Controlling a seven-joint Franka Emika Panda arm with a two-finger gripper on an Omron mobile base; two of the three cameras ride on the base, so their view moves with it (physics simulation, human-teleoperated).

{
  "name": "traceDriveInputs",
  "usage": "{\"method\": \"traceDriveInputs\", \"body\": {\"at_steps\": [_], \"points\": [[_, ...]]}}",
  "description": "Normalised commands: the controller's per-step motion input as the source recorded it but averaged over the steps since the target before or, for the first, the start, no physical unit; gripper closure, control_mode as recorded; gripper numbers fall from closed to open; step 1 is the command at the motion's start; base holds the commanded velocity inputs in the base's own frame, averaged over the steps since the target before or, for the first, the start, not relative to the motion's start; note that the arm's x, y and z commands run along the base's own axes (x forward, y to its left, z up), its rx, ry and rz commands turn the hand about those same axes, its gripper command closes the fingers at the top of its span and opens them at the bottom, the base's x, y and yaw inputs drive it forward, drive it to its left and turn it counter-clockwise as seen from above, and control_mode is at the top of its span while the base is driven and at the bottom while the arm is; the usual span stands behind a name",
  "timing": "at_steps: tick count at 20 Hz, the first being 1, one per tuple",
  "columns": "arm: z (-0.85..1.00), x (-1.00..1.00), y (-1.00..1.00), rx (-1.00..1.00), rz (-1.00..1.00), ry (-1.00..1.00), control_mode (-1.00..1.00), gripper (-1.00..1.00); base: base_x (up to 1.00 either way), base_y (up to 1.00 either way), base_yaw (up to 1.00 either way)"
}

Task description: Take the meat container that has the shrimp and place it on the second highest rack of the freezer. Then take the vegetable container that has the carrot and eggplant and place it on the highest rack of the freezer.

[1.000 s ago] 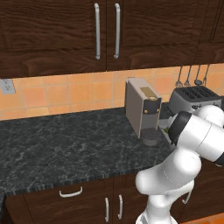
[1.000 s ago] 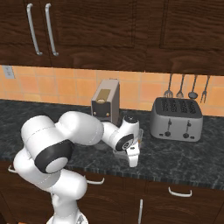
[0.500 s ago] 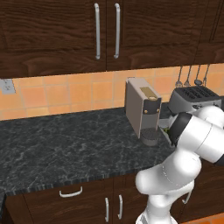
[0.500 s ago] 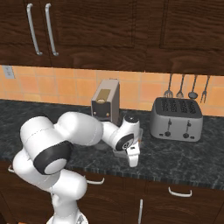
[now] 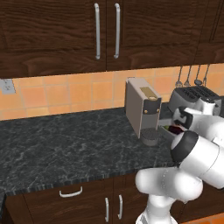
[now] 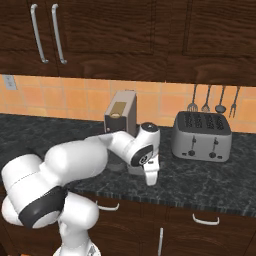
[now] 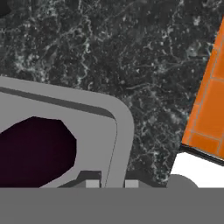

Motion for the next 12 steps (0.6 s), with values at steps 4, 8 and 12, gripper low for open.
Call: {"method": "traceDriveInputs", "body": {"at_steps": [4, 8, 12], "points": [[0.60, -0.36, 0.09, 0.00, -0.17, -0.06, -1.00, 1.00, 0.00, 0.00, 0.00], [0.58, -0.47, 0.08, 0.00, -0.22, -0.05, -1.00, 1.00, 0.00, 0.00, 0.00], [0.59, -0.62, 0.08, 0.00, -0.20, -0.04, -1.00, 1.00, 0.00, 0.00, 0.00]]}}
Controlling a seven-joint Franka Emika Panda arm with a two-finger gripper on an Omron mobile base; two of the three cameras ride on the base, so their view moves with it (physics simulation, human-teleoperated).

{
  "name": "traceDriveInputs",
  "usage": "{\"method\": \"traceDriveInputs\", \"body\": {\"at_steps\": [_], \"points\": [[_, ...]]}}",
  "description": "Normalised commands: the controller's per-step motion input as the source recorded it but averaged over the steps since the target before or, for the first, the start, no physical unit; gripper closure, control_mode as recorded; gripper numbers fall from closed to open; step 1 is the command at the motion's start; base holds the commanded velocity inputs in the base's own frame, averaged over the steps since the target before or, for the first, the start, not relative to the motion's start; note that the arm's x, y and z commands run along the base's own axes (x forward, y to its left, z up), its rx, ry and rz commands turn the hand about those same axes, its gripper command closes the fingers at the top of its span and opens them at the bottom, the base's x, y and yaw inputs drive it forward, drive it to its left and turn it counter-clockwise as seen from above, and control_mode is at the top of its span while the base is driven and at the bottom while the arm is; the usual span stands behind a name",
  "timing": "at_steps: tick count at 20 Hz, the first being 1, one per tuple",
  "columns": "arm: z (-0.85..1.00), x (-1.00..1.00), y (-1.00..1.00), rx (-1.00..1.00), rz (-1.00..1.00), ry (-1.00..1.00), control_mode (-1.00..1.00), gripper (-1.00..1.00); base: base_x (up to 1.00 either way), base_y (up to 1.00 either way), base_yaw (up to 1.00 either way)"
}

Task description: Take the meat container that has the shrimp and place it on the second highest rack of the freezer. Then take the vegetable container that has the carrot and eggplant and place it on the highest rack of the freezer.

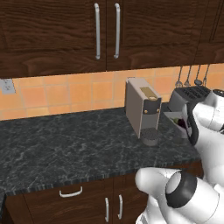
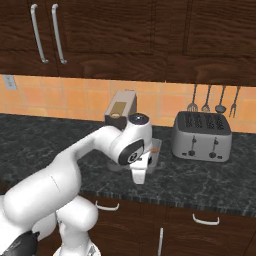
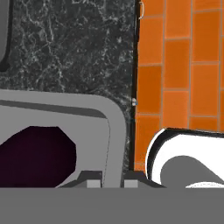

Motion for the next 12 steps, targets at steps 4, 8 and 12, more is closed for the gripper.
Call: {"method": "traceDriveInputs", "body": {"at_steps": [4, 8, 12], "points": [[0.72, -0.46, 0.25, 0.00, -0.13, -0.11, -1.00, 1.00, 0.00, 0.00, 0.00], [0.74, -0.43, 0.41, 0.00, 0.00, -0.01, -1.00, 1.00, 0.00, 0.00, 0.00], [0.66, -0.33, 0.64, 0.00, 0.00, -0.08, -1.00, 1.00, 0.00, 0.00, 0.00]]}}
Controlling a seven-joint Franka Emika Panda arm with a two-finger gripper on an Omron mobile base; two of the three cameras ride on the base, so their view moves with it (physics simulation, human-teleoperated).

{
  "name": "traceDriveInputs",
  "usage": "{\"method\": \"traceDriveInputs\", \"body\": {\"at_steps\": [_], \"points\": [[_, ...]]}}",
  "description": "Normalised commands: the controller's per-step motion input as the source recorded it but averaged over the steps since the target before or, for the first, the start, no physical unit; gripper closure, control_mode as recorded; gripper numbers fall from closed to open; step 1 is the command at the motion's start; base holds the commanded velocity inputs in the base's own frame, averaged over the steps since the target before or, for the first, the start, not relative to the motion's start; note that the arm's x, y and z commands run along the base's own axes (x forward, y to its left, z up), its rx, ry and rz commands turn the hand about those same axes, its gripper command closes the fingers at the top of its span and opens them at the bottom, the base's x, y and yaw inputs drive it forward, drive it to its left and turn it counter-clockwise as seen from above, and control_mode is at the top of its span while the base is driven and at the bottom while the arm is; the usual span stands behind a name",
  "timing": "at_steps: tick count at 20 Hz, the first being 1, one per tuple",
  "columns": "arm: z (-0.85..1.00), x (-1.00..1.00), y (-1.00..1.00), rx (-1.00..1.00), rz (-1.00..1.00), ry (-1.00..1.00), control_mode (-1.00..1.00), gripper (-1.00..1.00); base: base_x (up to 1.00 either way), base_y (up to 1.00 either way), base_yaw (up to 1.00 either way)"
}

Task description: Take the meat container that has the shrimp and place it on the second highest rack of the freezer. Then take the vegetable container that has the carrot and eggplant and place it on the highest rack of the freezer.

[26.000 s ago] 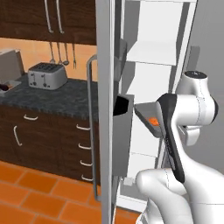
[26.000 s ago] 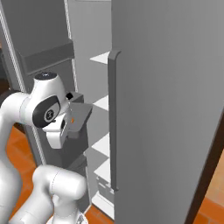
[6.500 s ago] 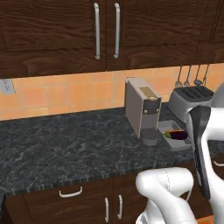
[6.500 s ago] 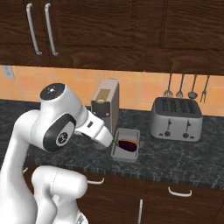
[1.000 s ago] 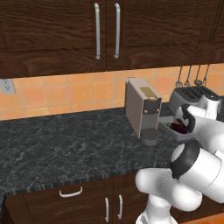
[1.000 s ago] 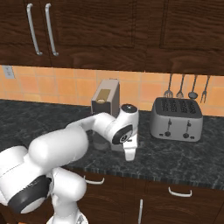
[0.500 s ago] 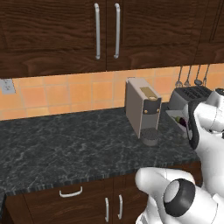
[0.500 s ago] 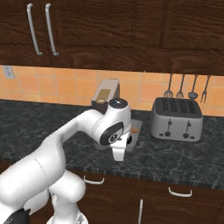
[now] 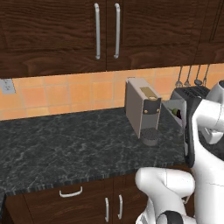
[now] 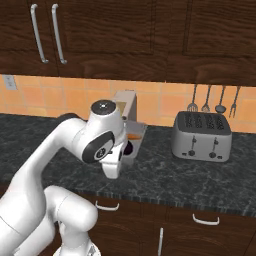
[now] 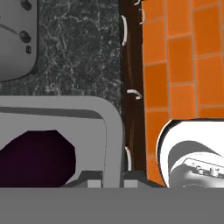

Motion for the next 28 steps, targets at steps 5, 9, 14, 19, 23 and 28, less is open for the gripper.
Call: {"method": "traceDriveInputs", "body": {"at_steps": [5, 9, 14, 19, 23, 28], "points": [[0.55, -0.36, 0.81, 0.00, 0.00, -0.07, -1.00, 1.00, 0.00, 0.00, 0.00], [0.39, -0.33, 0.88, -0.01, 0.02, 0.00, -1.00, 1.00, 0.00, 0.00, 0.00], [0.33, -0.09, 0.47, 0.00, 0.02, 0.02, -1.00, 1.00, 0.00, 0.00, 0.00], [0.02, -0.05, 0.03, 0.00, 0.00, 0.10, -1.00, 1.00, 0.00, 0.00, 0.00], [0.00, -0.02, 0.00, 0.00, 0.00, 0.06, -1.00, 1.00, 0.00, 0.00, 0.00], [0.00, 0.00, 0.00, 0.00, 0.00, 0.01, -1.00, 1.00, 0.00, 0.00, 0.00]]}}
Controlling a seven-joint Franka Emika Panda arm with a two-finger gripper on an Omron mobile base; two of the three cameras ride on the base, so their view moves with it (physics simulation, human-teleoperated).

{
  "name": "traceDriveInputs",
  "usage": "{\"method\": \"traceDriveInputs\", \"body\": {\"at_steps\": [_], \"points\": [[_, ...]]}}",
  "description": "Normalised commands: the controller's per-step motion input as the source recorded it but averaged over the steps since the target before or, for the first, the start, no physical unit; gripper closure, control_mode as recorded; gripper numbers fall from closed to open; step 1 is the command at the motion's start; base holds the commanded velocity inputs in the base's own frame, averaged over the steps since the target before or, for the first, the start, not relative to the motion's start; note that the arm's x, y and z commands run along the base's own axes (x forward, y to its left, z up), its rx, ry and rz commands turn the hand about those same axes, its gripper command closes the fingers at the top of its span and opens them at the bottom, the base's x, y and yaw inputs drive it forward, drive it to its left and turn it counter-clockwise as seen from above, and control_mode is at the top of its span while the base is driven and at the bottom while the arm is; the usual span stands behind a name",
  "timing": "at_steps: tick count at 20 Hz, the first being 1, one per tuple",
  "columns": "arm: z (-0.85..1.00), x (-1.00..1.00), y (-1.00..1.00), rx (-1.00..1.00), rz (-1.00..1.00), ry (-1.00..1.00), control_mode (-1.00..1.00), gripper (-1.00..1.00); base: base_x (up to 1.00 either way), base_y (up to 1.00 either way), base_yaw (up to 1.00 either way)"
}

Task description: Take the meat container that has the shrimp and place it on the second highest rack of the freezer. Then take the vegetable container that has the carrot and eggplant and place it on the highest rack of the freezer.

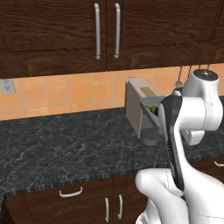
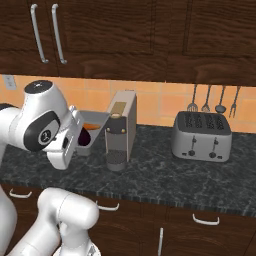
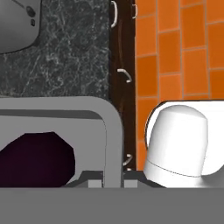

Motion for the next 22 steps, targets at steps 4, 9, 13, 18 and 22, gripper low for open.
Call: {"method": "traceDriveInputs", "body": {"at_steps": [4, 9, 13, 18, 22], "points": [[0.00, -0.02, 0.00, 0.00, 0.00, 0.00, 1.00, 1.00, -0.53, -0.13, -0.03], [0.00, 0.00, 0.00, 0.00, 0.00, 0.00, 1.00, 1.00, -0.97, -0.62, -0.33], [0.00, 0.00, 0.00, 0.00, 0.00, 0.00, 1.00, 1.00, -0.26, -0.37, -0.74], [0.00, 0.00, 0.00, 0.00, 0.00, 0.00, 1.00, 1.00, 0.00, -0.26, -0.86], [0.00, 0.00, 0.00, 0.00, 0.00, 0.00, 1.00, 1.00, 0.00, -0.22, -0.88]]}}
